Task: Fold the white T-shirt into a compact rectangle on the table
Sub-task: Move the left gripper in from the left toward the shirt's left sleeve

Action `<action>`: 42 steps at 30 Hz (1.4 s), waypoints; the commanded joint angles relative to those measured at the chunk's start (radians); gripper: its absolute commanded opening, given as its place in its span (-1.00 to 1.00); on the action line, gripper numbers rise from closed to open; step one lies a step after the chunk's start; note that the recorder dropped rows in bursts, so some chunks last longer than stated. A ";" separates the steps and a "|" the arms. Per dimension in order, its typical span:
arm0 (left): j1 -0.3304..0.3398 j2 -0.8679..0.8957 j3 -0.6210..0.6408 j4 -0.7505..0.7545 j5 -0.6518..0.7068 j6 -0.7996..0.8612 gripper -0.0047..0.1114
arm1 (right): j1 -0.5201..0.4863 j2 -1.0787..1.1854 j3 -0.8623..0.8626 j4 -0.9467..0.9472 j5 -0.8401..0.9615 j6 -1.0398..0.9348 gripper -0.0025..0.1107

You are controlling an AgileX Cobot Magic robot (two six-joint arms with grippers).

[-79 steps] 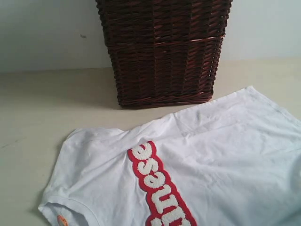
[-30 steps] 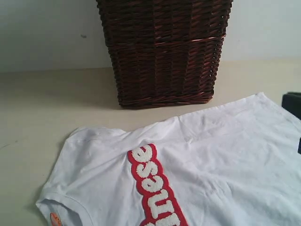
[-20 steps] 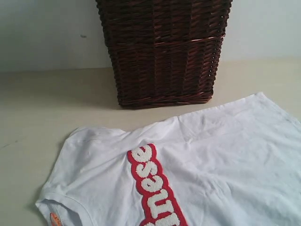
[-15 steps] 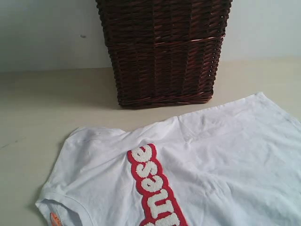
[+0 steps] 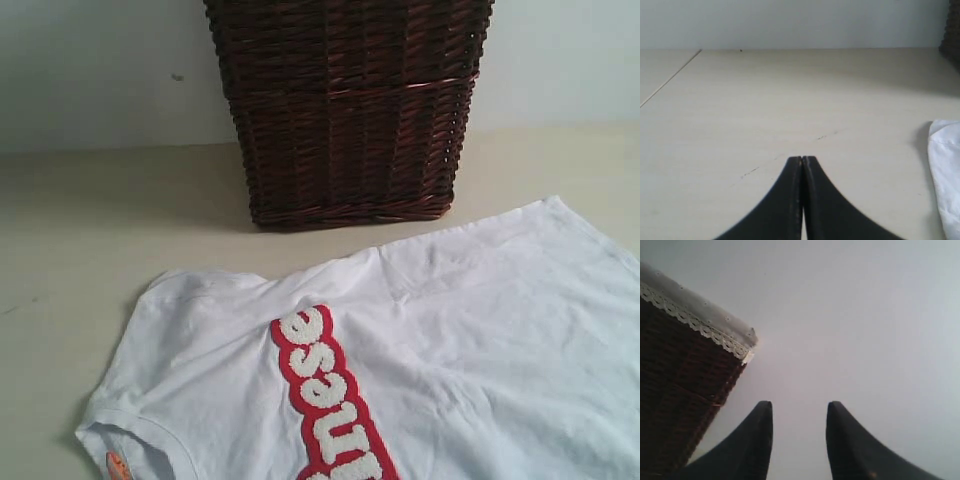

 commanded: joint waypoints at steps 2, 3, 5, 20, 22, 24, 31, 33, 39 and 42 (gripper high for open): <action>0.003 -0.002 -0.002 -0.004 -0.007 0.001 -0.92 | 0.001 -0.004 0.149 -0.122 0.022 0.655 -0.31; 0.003 -0.002 -0.002 -0.004 -0.007 0.001 -0.92 | -0.001 -0.004 0.149 -0.129 0.080 0.691 -0.31; 0.003 -0.002 -0.002 -0.004 -0.007 0.001 -0.92 | -0.003 -0.004 0.149 -0.174 0.099 0.694 -0.31; 0.003 -0.002 -0.002 -0.004 -0.014 0.001 -0.92 | -0.019 -0.004 0.149 -0.338 0.361 0.804 -0.31; 0.003 0.106 -0.010 0.007 -0.046 0.001 -0.92 | -0.019 -0.004 0.149 -0.338 0.361 0.804 -0.31; -0.006 0.332 -0.088 0.046 -0.043 0.022 -0.92 | -0.019 -0.004 0.149 -0.338 0.361 0.804 -0.31; -0.044 0.977 -0.444 -0.163 0.181 0.462 -0.92 | -0.019 -0.004 0.149 -0.338 0.361 0.804 -0.31; -0.047 1.072 -0.533 -0.301 0.329 0.632 -0.92 | -0.019 -0.004 0.149 -0.338 0.361 0.804 -0.31; -0.047 1.197 -0.656 -0.535 0.545 0.969 -0.92 | -0.019 -0.004 0.149 -0.338 0.361 0.804 -0.31; -0.047 1.228 -0.668 -0.630 0.546 1.112 -0.92 | -0.019 -0.004 0.149 -0.338 0.361 0.804 -0.31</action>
